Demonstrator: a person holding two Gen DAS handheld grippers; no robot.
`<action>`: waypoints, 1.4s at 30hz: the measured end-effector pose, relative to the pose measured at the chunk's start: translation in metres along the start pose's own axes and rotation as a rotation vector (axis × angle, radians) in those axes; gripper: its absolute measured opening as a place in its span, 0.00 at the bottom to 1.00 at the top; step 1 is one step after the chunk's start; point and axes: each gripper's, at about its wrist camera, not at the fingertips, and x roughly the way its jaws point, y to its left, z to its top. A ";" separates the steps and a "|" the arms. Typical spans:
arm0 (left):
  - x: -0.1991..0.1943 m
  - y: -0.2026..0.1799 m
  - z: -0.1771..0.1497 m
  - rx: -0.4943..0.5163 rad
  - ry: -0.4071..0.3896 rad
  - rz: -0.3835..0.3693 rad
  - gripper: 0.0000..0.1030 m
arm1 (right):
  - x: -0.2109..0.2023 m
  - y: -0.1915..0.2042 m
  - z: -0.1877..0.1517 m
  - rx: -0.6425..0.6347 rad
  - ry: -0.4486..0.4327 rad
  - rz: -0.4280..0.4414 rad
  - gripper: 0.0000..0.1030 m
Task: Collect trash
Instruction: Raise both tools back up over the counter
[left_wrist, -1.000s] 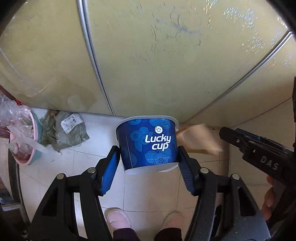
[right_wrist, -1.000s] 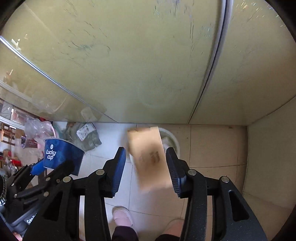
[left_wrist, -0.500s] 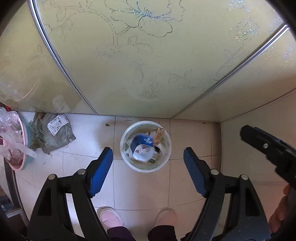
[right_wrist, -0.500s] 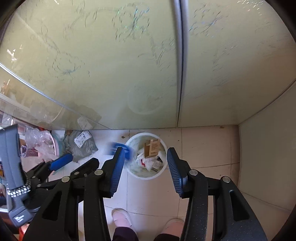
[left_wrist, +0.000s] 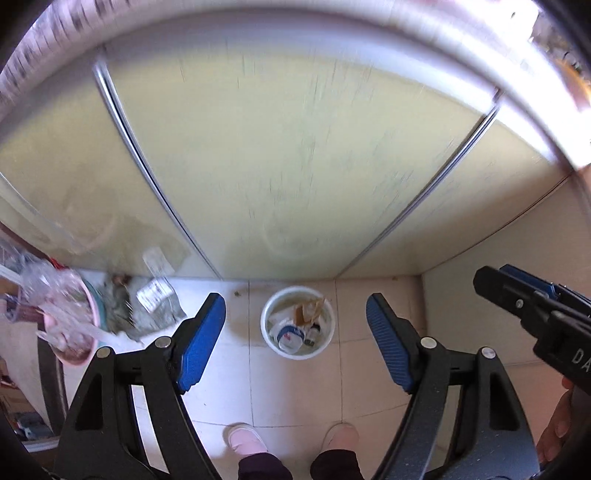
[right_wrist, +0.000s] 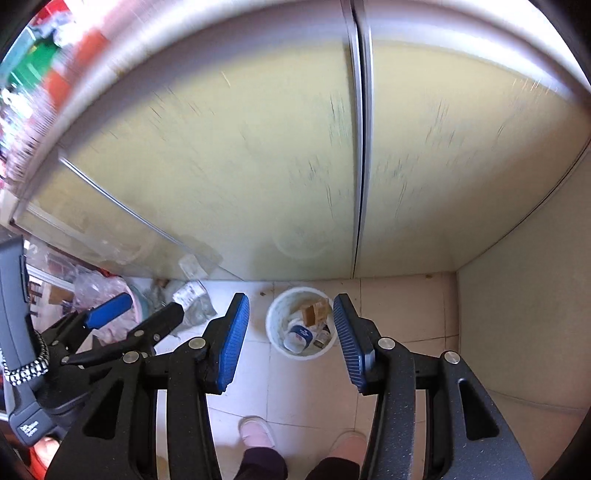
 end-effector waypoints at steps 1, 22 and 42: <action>-0.017 0.000 0.006 0.003 -0.018 -0.004 0.75 | -0.017 0.005 0.003 -0.002 -0.017 -0.001 0.43; -0.371 0.033 0.076 0.147 -0.482 -0.074 0.76 | -0.318 0.130 0.036 -0.021 -0.510 -0.047 0.43; -0.406 0.059 0.132 0.095 -0.607 -0.037 0.97 | -0.362 0.142 0.071 -0.032 -0.714 -0.126 0.80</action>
